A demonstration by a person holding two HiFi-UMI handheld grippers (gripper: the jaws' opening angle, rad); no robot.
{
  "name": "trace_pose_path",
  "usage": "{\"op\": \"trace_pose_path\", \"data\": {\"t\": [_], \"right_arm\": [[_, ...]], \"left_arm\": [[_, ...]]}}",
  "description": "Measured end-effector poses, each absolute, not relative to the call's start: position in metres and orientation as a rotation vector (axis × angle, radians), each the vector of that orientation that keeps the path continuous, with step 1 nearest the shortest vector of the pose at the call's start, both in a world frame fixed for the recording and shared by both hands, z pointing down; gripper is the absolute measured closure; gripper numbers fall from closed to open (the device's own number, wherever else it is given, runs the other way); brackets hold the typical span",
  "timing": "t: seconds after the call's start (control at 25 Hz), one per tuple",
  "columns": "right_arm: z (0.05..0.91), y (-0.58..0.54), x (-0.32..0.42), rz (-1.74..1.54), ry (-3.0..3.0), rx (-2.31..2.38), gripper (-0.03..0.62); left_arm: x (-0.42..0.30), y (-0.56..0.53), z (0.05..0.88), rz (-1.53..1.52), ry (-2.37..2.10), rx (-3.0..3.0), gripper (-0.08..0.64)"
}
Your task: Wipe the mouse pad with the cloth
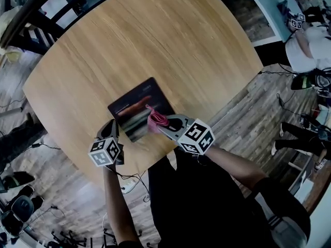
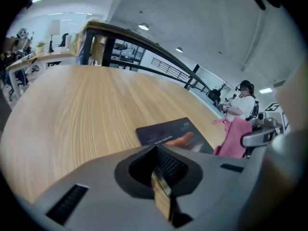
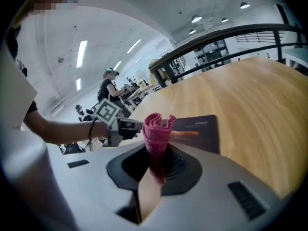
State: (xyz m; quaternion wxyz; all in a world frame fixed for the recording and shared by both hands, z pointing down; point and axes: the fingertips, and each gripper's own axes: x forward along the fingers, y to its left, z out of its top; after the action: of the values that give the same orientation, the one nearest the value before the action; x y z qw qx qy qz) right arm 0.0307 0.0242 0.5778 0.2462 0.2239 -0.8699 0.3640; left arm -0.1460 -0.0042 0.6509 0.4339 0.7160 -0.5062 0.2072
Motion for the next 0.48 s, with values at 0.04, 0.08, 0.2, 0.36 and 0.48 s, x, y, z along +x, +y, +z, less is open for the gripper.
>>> {"op": "trace_pose_path", "data": {"t": [0.04,0.08,0.2,0.36,0.48], "right_arm": [[0.578,0.033,0.018,0.991,-2.377,0.550,0.529],[0.580,0.043,0.006,0.991,-2.377,0.485,0.529],[0.583,0.071,-0.027,0.997,-2.376,0.271,0.529],[0.599,0.099,-0.059,1.002,-2.310,0.025,0.529],[0.628,0.107,-0.071,0.947,-2.215,-0.085,0.529]], "left_arm": [[-0.144,-0.013,0.651,0.518,-1.234,1.806,0.537],[-0.141,-0.020,0.650,0.516,-1.204,1.827,0.537],[-0.127,-0.035,0.653,0.546,-1.104,1.893,0.537],[-0.116,-0.041,0.667,0.627,-1.006,1.930,0.537],[-0.120,-0.043,0.675,0.632,-0.986,1.910,0.537]]}}
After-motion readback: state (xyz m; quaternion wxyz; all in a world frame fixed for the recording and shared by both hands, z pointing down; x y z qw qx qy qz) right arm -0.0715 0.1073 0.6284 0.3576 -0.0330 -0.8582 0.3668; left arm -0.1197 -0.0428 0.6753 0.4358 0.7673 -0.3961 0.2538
